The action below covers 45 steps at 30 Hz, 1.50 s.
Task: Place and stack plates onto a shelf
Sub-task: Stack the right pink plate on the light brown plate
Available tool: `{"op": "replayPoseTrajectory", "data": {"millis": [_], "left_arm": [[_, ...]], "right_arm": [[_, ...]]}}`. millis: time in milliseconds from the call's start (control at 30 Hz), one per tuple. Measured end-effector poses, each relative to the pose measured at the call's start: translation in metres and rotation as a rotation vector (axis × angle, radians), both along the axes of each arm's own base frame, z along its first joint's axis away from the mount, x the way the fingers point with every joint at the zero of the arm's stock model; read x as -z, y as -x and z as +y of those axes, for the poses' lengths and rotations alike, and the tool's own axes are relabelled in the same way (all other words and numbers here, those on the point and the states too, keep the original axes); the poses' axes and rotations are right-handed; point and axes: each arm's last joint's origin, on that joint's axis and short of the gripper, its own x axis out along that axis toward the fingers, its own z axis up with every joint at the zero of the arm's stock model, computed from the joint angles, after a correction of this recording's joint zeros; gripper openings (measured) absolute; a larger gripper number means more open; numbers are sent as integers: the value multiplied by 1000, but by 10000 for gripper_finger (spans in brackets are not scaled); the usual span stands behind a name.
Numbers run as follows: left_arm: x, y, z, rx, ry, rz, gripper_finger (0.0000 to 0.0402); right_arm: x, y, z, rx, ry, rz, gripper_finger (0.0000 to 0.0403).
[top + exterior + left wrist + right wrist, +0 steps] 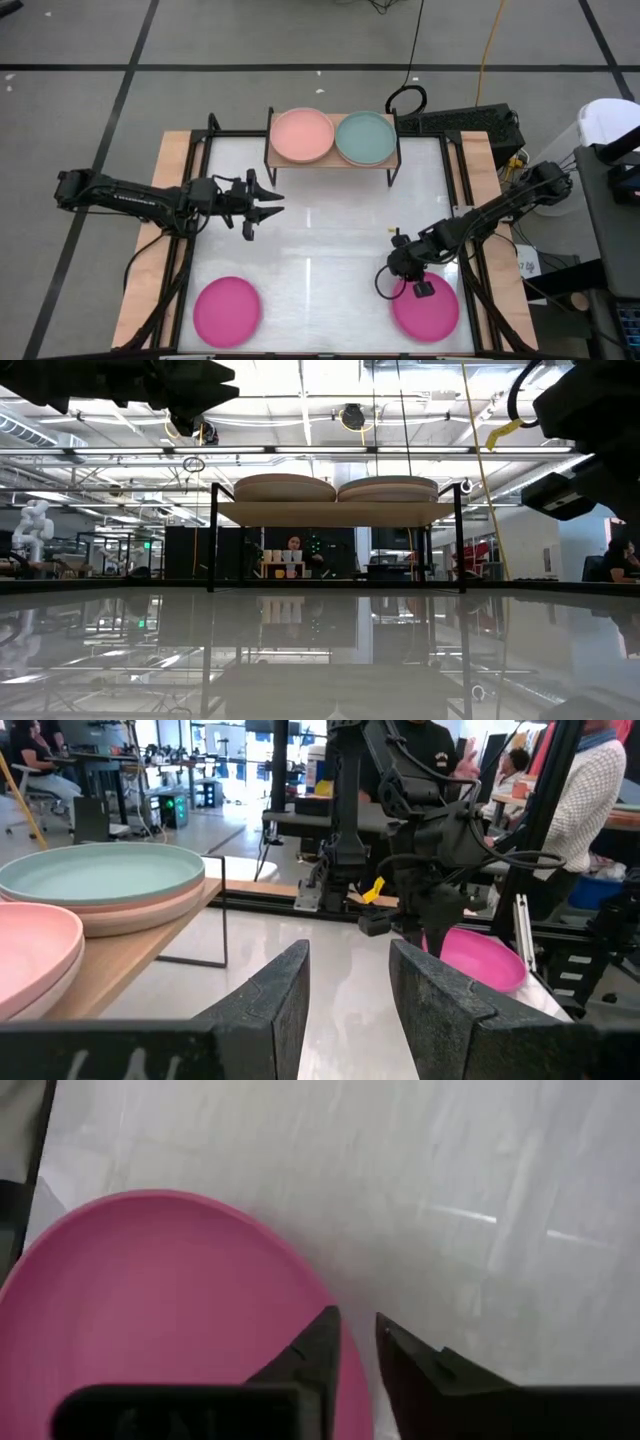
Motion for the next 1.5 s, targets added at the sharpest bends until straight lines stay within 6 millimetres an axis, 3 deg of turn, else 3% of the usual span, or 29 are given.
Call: {"op": "replayPoseTrajectory", "data": {"millis": [267, 467, 667, 1000, 1267, 1500], "left_arm": [[0, 0, 0, 0, 8, 1, 145], [0, 0, 0, 0, 9, 3, 145], [1, 0, 0, 0, 20, 9, 145], [2, 0, 0, -1, 29, 23, 145], [2, 0, 0, -1, 36, 23, 145], [3, 0, 0, 0, 47, 28, 145]], "right_arm": [[0, 1, 0, 16, -32, 32, 151], [1, 4, 2, 6, -21, 49, 174], [4, 6, 3, 15, 25, 36, 167], [36, 28, -8, 150, 30, 166, 160], [32, 29, -9, 140, 19, 141, 154], [26, 31, -10, 138, 4, 108, 95]]}}
